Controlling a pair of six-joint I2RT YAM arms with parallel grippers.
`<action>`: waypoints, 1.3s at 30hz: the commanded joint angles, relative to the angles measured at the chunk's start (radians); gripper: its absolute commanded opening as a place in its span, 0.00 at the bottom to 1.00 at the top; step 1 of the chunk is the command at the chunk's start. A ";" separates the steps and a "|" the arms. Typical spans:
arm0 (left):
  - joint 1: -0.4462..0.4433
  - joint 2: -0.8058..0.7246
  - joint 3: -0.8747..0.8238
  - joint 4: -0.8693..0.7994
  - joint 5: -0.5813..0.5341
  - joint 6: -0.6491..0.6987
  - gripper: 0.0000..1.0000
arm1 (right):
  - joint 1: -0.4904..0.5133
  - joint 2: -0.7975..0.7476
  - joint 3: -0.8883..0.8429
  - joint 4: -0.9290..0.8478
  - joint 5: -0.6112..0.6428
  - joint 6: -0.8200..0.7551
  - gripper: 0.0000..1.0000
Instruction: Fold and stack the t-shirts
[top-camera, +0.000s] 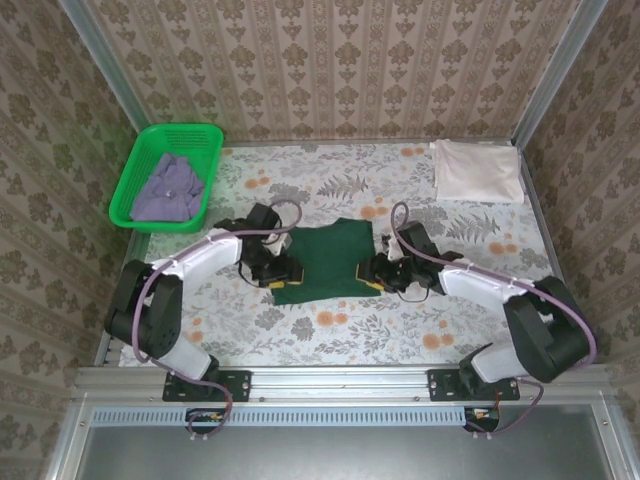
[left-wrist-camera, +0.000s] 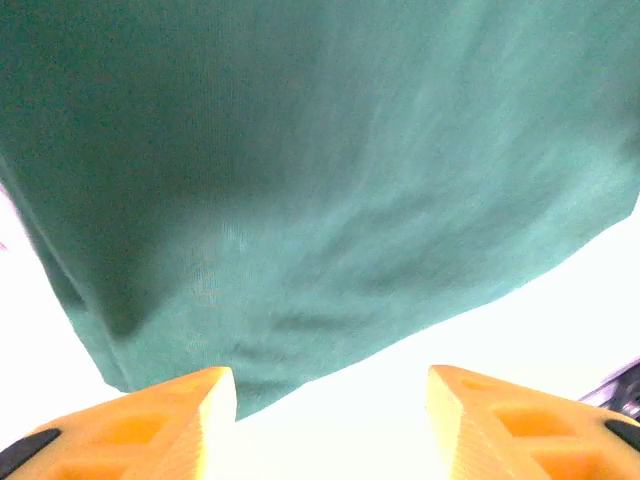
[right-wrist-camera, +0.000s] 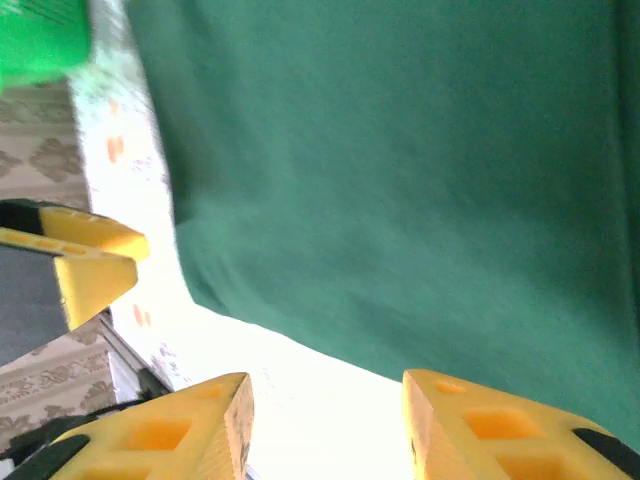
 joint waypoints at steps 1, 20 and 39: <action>0.083 0.050 0.118 -0.078 -0.026 0.054 0.57 | -0.027 0.067 0.177 -0.096 0.078 -0.073 0.44; 0.235 0.502 0.435 -0.046 0.003 0.148 0.55 | -0.055 0.664 0.827 -0.553 0.443 -0.408 0.47; 0.258 0.494 0.360 0.026 -0.192 0.092 0.00 | -0.148 0.786 0.885 -0.610 0.417 -0.303 0.13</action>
